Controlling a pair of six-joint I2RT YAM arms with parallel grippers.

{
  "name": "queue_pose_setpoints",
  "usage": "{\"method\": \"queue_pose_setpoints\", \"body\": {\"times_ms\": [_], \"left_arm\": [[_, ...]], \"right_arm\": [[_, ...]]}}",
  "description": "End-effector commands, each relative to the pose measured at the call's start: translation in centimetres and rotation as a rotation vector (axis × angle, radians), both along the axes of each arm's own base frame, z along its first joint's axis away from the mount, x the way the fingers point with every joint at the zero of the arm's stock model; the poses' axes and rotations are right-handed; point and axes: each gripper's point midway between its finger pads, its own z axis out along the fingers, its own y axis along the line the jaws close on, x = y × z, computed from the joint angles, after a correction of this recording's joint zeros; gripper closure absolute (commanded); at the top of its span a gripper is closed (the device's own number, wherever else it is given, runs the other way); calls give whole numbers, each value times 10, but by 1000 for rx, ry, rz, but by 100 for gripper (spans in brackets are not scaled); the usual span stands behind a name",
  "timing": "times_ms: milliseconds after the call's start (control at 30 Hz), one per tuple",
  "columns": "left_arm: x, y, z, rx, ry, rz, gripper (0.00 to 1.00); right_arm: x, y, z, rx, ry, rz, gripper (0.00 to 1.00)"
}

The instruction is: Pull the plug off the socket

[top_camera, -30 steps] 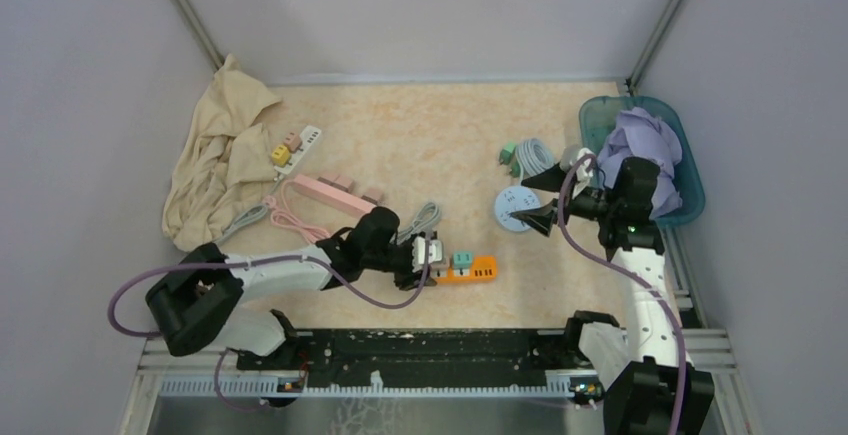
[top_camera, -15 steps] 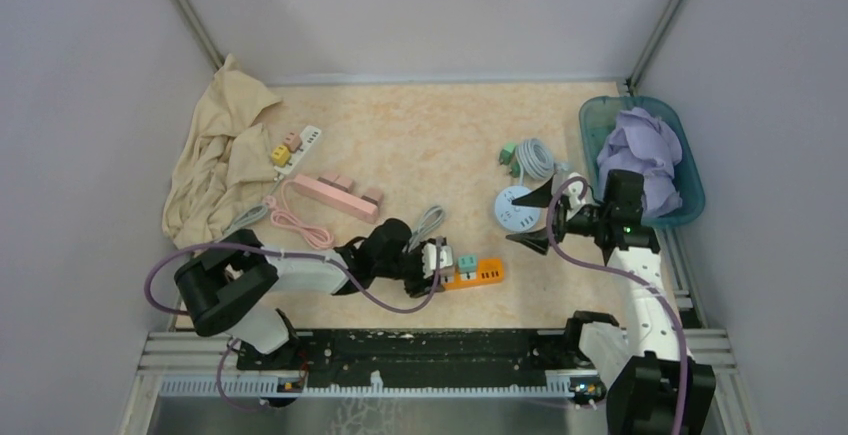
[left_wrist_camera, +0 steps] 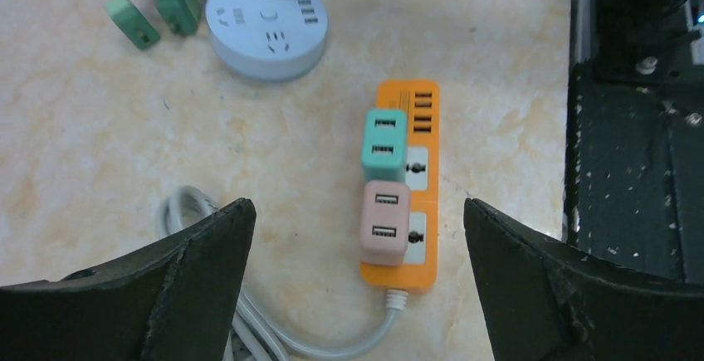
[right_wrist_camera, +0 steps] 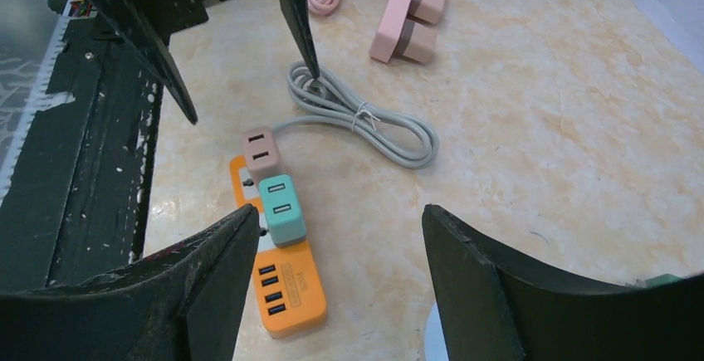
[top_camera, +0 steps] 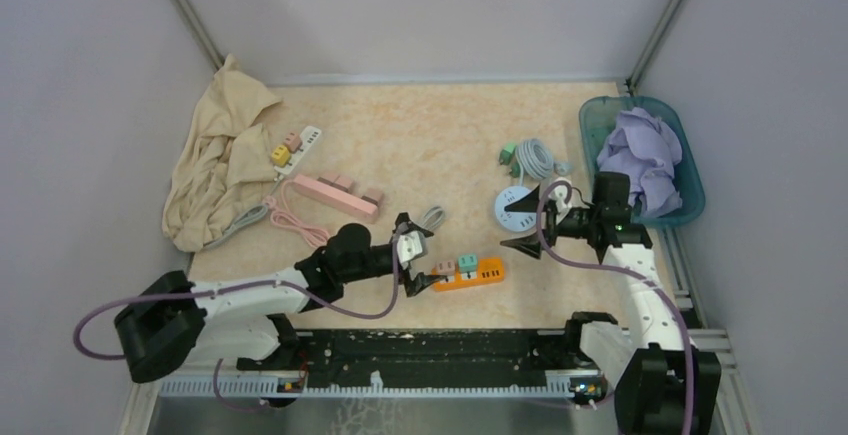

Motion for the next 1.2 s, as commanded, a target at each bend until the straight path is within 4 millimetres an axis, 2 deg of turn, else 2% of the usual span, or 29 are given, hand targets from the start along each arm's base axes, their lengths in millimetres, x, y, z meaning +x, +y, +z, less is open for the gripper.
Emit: {"method": "queue_pose_setpoints", "body": {"times_ms": [0, 167, 267, 400, 533, 900, 1167], "left_arm": [[-13, 7, 28, -86, 32, -5, 0], [-12, 24, 57, -203, 97, 101, 0], [-1, 40, 63, -270, 153, 238, 0], [-2, 51, 64, -336, 166, 280, 0], [-8, 51, 57, -320, 202, 257, 0], [-24, 47, 13, -204, 154, 141, 0], [-37, 38, 11, -213, 79, 16, 1]], "right_arm": [[-2, 7, 5, 2, -70, 49, 28], [-7, 13, 3, 3, -70, 80, 28], [-10, 16, 1, 0, -73, 99, 28], [-15, 25, -4, -25, -82, 130, 28], [-16, 35, -17, -89, -68, 152, 29], [-28, 62, -41, -219, -88, 242, 30], [-26, 75, -67, -328, -67, 241, 33]]}}
